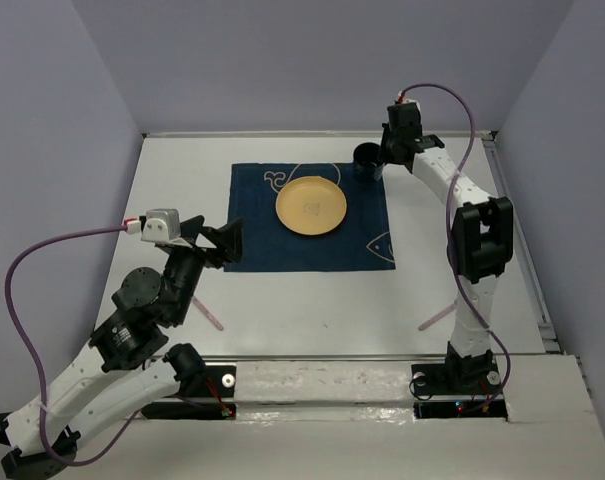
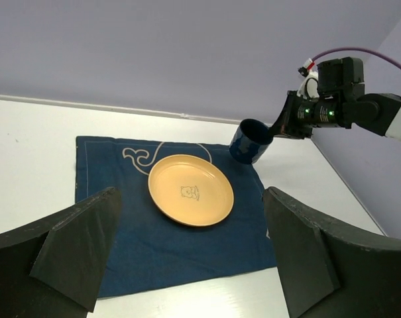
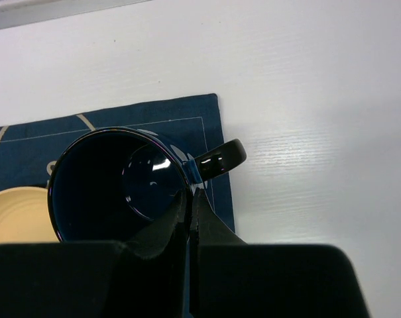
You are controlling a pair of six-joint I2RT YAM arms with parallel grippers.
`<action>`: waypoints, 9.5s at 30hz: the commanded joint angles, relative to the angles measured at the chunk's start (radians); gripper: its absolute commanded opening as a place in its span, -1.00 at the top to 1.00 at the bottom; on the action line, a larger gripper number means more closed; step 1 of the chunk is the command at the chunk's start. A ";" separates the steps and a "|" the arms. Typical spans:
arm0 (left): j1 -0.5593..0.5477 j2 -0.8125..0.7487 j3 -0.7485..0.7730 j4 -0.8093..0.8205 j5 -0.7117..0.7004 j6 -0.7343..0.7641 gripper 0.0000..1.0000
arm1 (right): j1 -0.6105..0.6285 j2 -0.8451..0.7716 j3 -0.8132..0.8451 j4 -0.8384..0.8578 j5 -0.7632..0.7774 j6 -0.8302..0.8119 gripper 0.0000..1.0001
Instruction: Set the dinner table for one person
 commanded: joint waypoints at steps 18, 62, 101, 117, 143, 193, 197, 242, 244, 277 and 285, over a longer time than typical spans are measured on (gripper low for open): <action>0.022 0.033 -0.015 0.063 0.012 0.057 -0.98 | -0.033 0.078 0.065 0.195 -0.005 0.027 1.00; 0.076 0.037 -0.021 0.074 0.091 0.037 -0.98 | 0.132 -0.166 -0.565 0.433 -0.319 0.237 0.10; 0.129 0.046 -0.027 0.089 0.150 0.028 -0.98 | 0.201 -0.134 -0.636 0.477 -0.413 0.271 1.00; 0.149 0.057 -0.028 0.094 0.165 0.023 -0.98 | 0.210 -0.197 -0.653 0.471 -0.333 0.251 0.55; 0.151 0.042 0.048 0.106 -0.295 0.108 -0.98 | 0.785 -0.096 -0.467 0.614 -0.461 -0.072 0.01; 0.152 -0.130 -0.056 0.123 -0.275 0.154 -0.98 | 0.943 -0.050 -0.372 0.677 0.119 -0.054 1.00; 0.152 -0.156 -0.070 0.107 -0.219 0.143 -0.98 | 0.900 -0.170 -0.470 0.689 0.177 -0.048 1.00; 0.155 -0.135 -0.105 0.126 -0.017 0.106 -0.98 | 0.512 -0.287 -0.588 0.476 0.285 0.188 1.00; 0.155 -0.132 -0.105 0.126 -0.013 0.105 -0.98 | 0.546 -0.212 -0.504 0.448 0.286 0.257 1.00; 0.132 -0.242 -0.093 0.112 0.064 0.063 -0.98 | 0.744 0.277 0.059 0.273 0.349 0.509 1.00; 0.128 -0.248 -0.094 0.114 0.048 0.066 -0.98 | 0.744 0.317 0.097 0.258 0.354 0.513 1.00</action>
